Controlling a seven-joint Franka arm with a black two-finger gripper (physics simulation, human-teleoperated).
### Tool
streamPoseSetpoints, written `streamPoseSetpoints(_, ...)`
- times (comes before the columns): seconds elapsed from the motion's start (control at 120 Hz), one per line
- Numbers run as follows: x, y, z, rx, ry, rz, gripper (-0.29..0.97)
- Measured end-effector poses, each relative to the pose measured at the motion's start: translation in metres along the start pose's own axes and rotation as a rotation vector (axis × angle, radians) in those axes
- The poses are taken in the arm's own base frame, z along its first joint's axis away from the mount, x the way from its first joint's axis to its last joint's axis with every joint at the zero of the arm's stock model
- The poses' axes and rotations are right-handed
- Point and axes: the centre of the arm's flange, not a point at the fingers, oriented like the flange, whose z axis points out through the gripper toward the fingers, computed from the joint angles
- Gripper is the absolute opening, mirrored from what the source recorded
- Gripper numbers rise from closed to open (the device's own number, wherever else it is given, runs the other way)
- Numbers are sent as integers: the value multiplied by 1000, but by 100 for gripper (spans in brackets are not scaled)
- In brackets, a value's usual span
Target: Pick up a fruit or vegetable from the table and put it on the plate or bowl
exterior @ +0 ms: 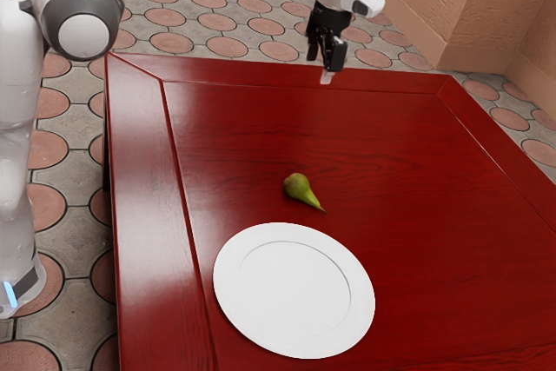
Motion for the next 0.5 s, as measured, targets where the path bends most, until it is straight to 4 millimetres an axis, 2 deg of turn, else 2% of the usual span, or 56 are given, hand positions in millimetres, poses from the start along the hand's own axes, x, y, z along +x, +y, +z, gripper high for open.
streamPoseSetpoints(0.333, 0, 0, 2, -9, -6, 83, 68)
streamPoseSetpoints(0.383, 0, 1, -6, -9, 10, 94, 68)
streamPoseSetpoints(0.5, 4, 26, -12, -19, 27, 156, 68)
